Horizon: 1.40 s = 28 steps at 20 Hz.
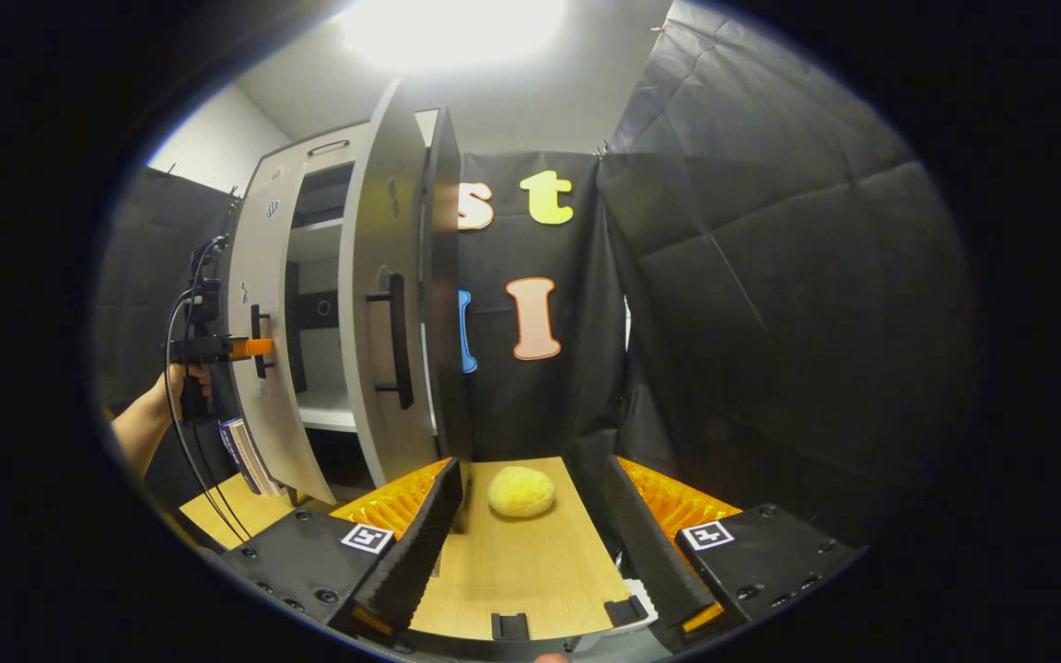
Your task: Open the right door of the double-door shoe cabinet with the right hand, and open the left door with the left hand.
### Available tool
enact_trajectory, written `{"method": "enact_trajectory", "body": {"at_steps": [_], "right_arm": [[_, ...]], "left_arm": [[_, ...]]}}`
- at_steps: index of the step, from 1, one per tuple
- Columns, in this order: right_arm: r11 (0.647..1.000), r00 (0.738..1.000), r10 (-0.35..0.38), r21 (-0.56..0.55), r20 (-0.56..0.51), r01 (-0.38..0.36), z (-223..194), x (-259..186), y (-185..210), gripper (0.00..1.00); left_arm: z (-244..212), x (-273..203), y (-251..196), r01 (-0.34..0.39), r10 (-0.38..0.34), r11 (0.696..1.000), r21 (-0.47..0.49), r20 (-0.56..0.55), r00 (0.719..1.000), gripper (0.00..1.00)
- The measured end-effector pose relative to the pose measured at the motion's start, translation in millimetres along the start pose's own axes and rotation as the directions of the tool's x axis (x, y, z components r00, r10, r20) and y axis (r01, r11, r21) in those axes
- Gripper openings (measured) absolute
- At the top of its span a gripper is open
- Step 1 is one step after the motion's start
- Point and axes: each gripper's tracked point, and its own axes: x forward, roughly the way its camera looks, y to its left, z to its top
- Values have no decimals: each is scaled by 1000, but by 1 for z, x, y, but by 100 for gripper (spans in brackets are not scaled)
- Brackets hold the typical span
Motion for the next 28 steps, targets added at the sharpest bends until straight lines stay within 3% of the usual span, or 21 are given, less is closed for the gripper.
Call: {"method": "enact_trajectory", "body": {"at_steps": [12, 28], "right_arm": [[994, 994, 105, -23, -5, -105, -2, 8, 63, 98], [986, 986, 161, -31, -30, -162, -12, 24, 118, 98]], "left_arm": [[-3, -73, 41, -2, 2, 1000, 10, 2, 1000, 14], [0, -142, 119, -51, 51, 997, 52, -6, 999, 13]]}}
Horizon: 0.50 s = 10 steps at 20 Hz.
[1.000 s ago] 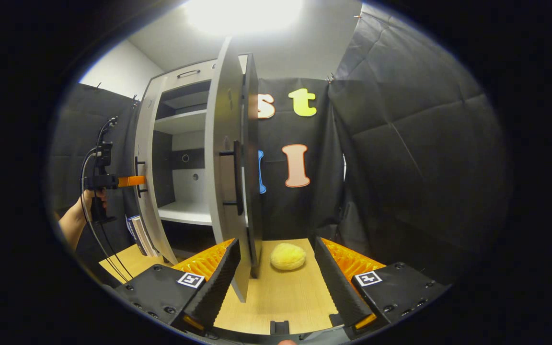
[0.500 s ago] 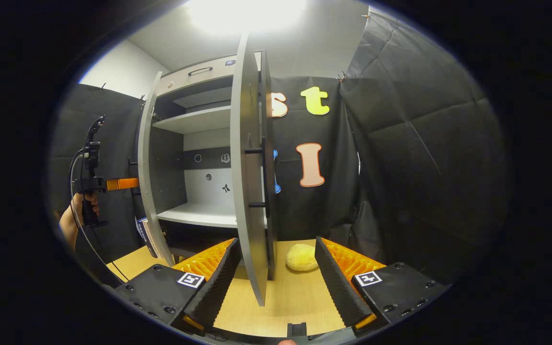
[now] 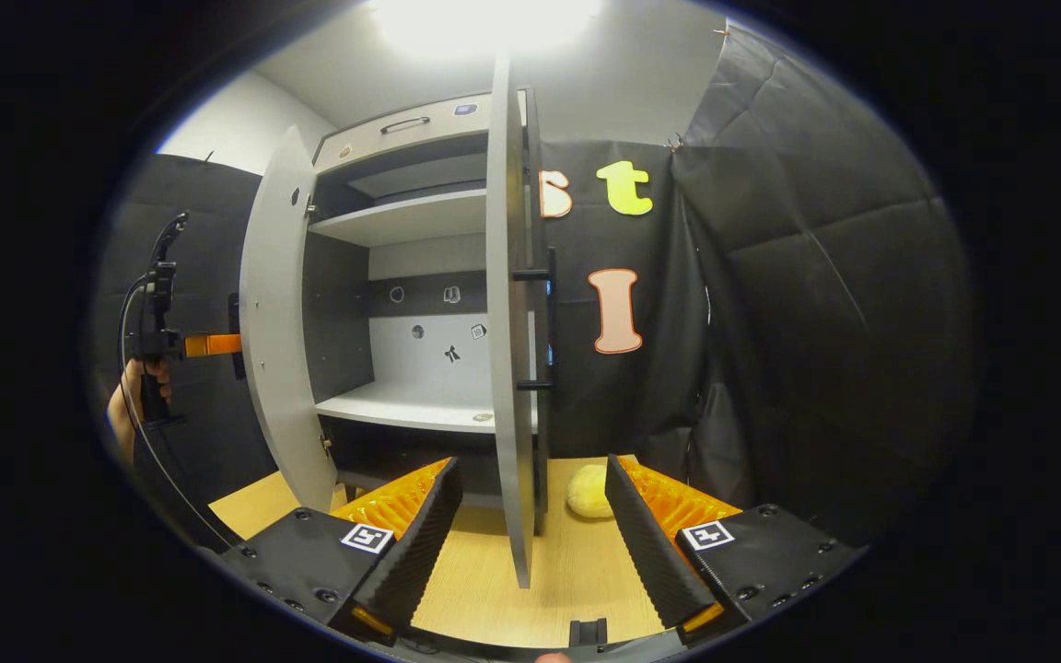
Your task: Open the right door of the double-door shoe cabinet with the right hand, and open the left door with the left hand.
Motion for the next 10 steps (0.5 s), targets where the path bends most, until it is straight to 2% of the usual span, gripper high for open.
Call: {"method": "enact_trajectory", "body": {"at_steps": [4, 6, 9, 10], "right_arm": [[1000, 1000, 16, -15, -3, -16, -1, 4, 16, 98], [999, 1000, 25, -27, 0, -25, 0, 5, 25, 98], [998, 999, 41, -40, 4, -41, 2, 12, 42, 98], [998, 999, 45, -46, 4, -45, 3, 14, 49, 98]], "left_arm": [[0, -13, 28, -34, 34, 999, 8, 13, 999, 14], [-1, -18, 45, -55, 55, 998, 12, 14, 998, 10], [-2, -22, 75, -84, 84, 996, -4, 16, 996, 13], [1, -26, 87, -116, 116, 993, -6, 25, 993, 13]]}}
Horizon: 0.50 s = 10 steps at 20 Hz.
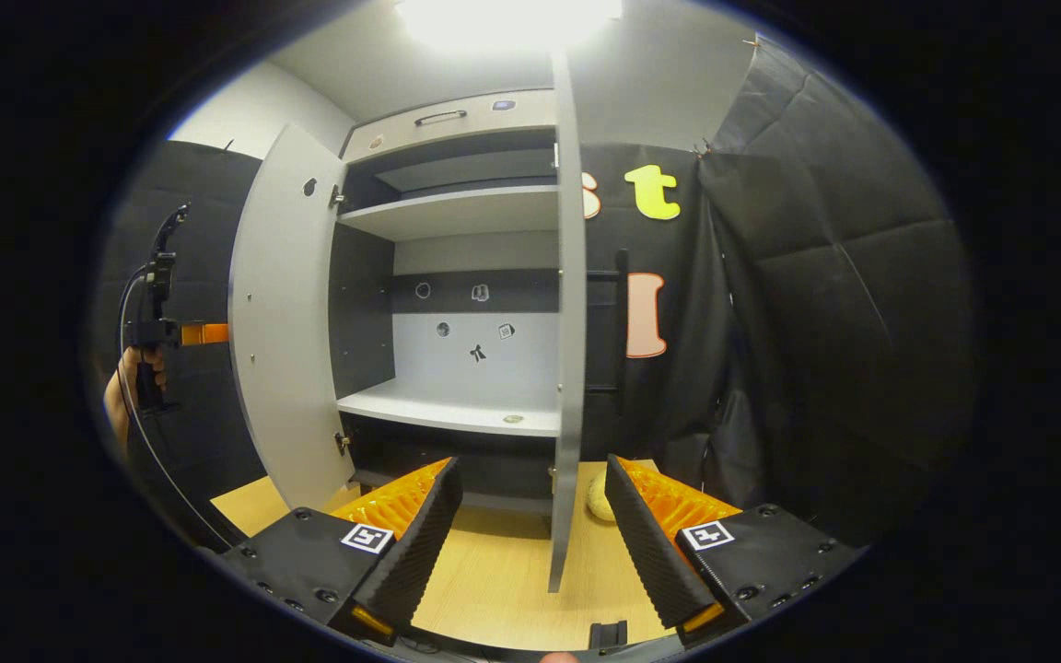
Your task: Open the right door of the double-door shoe cabinet with the right hand, and open the left door with the left hand.
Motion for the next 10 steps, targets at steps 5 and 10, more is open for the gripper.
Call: {"method": "enact_trajectory", "body": {"at_steps": [5, 10], "right_arm": [[1000, 1000, 1, -12, 21, 0, 15, 6, 30, 98], [999, 998, -38, -21, 58, 40, 32, 5, 59, 99]], "left_arm": [[-7, 0, 22, 20, -20, 1000, -13, 20, 1000, 3], [-12, -5, 19, 62, -62, 998, -7, 43, 997, 3]]}}
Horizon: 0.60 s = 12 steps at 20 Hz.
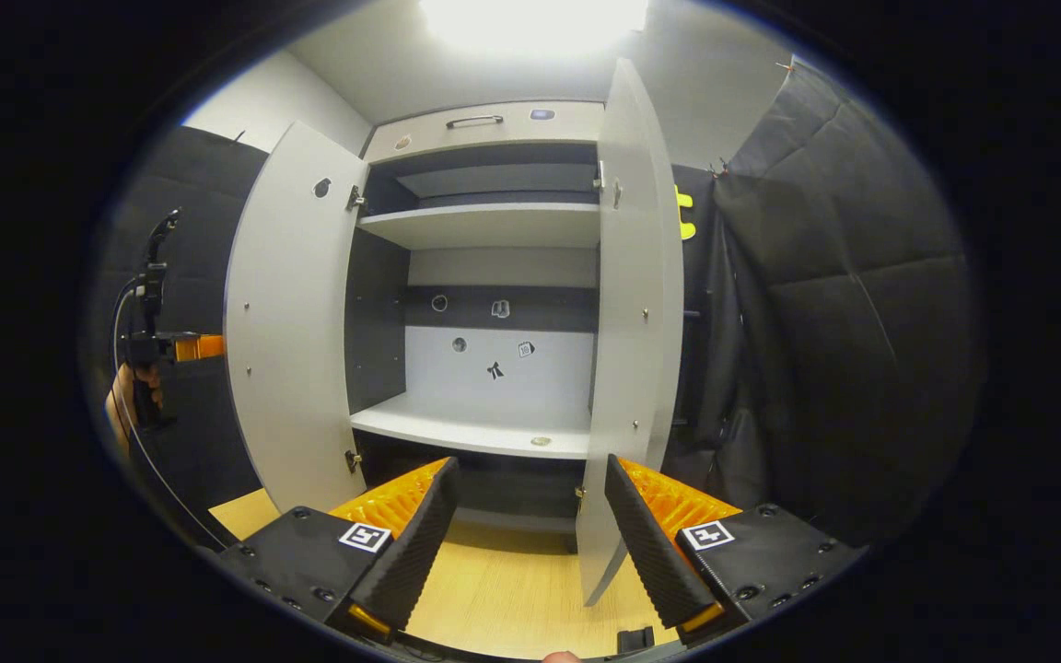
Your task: Open the right door of the double-door shoe cabinet with the right hand, and open the left door with the left hand.
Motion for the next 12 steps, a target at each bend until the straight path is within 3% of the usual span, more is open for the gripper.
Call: {"method": "enact_trajectory", "body": {"at_steps": [7, 12], "right_arm": [[1000, 997, 31, -6, 65, -30, 13, -13, -2, 98], [1000, 993, 8, -15, 119, -7, 20, -26, -23, 98]], "left_arm": [[8, -67, -28, -25, 24, 1000, 16, 59, 998, 3], [-4, -109, -63, -45, 43, 999, 30, 41, 998, 3]]}}
